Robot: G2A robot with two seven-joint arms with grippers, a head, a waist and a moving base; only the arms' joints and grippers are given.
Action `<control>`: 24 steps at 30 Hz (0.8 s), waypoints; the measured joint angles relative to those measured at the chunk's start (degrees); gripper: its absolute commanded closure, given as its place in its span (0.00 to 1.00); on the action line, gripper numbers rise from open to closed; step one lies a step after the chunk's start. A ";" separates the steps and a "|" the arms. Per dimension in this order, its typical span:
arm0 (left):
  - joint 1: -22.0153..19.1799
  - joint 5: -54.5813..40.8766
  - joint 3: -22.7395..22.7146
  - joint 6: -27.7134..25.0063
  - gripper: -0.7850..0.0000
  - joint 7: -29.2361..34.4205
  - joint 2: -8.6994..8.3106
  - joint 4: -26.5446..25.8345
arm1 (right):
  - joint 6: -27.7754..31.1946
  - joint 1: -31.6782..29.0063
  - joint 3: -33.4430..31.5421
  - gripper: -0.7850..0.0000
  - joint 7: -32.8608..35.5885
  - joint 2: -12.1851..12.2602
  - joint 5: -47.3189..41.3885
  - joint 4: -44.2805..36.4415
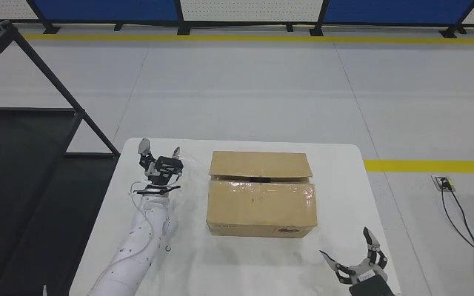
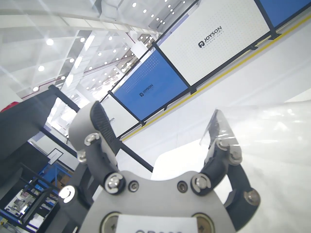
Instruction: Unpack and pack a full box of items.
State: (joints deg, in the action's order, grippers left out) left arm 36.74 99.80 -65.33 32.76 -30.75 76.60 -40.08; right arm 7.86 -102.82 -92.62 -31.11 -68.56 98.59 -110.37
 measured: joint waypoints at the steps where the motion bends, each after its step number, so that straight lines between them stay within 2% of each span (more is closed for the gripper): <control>1: 0.82 0.08 -0.67 0.26 0.00 0.20 -0.24 -1.19 | 0.14 0.06 -0.03 0.00 -0.25 0.02 0.09 0.07; 6: 4.66 2.51 -3.19 1.46 0.00 1.48 -1.36 -6.35 | 0.84 0.37 -0.21 0.00 -1.24 0.13 0.44 0.49; 16: 14.87 10.76 -9.43 3.61 0.00 7.21 -3.80 -19.11 | 3.72 2.82 -0.07 0.00 -2.51 0.46 1.67 1.91; 24: 22.50 17.78 -13.15 5.06 0.00 11.39 -4.87 -27.42 | 6.07 4.97 0.26 0.00 -2.88 0.76 2.62 3.07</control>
State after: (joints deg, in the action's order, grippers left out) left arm 59.24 117.58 -78.49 37.82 -19.35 71.73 -67.51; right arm 13.93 -97.86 -92.36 -33.99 -67.80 101.21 -107.30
